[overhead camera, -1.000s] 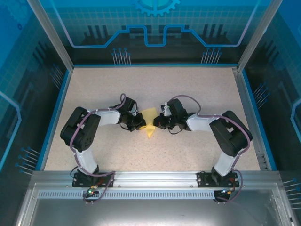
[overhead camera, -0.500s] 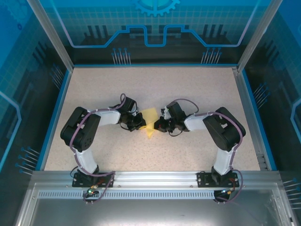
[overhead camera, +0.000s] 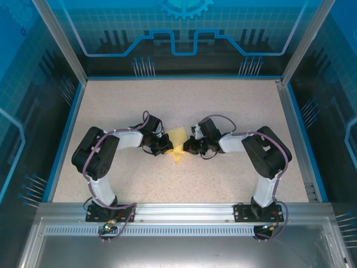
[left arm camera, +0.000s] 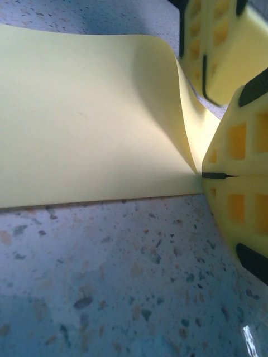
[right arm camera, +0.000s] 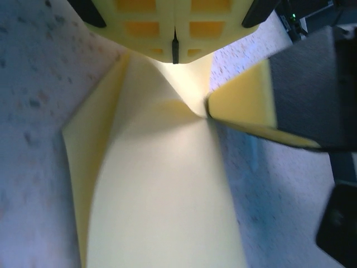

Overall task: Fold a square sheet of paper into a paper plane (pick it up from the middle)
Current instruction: Fold the paper at the center of the table.

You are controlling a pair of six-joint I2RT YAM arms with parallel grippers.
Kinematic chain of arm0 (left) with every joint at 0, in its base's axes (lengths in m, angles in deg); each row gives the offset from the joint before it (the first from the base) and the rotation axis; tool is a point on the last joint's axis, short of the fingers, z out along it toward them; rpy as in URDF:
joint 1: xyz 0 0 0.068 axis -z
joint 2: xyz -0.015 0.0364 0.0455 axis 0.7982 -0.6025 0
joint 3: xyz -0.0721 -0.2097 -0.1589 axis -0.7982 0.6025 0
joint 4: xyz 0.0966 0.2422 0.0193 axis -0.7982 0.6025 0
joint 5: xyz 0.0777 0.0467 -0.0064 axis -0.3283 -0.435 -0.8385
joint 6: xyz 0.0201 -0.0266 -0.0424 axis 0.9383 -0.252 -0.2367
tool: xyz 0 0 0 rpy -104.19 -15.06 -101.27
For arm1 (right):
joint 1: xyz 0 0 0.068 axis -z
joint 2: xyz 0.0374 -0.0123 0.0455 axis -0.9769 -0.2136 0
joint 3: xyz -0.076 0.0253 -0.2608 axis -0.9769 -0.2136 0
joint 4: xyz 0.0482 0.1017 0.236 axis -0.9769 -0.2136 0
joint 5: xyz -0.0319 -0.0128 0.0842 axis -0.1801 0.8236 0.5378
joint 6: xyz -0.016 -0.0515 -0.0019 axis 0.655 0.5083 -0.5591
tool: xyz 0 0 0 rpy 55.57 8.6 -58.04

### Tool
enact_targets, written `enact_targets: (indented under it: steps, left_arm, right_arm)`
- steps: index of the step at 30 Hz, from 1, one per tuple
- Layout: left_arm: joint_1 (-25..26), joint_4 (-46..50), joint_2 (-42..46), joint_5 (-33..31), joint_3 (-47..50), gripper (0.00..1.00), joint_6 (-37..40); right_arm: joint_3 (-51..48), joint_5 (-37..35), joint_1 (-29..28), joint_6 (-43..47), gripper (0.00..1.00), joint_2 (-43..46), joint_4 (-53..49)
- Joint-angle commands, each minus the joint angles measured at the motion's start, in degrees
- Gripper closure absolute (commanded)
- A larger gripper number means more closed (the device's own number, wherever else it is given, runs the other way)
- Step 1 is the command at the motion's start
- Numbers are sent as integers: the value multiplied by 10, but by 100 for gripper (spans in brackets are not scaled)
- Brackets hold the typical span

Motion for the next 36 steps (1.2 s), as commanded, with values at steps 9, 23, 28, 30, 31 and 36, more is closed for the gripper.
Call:
enact_targets:
  steps: [9, 23, 28, 30, 31, 36]
  left_arm:
    - [3, 53, -10, -45, 12, 100, 15]
    - [3, 54, -7, -44, 11, 100, 18]
    - [3, 55, -7, -44, 11, 100, 19]
    - [3, 54, -7, -44, 14, 100, 20]
    - [3, 55, -6, -45, 14, 100, 20]
    - [3, 55, -6, -45, 16, 100, 21]
  right_arm:
    - [34, -15, 31, 19, 100, -42, -42]
    - [40, -9, 30, 26, 100, -4, -38]
    - [52, -15, 33, 14, 100, -53, -46]
    - [55, -24, 36, 13, 100, -62, -55]
    - [57, -29, 38, 12, 100, -64, -59]
    - [54, -29, 47, 2, 100, -46, -59]
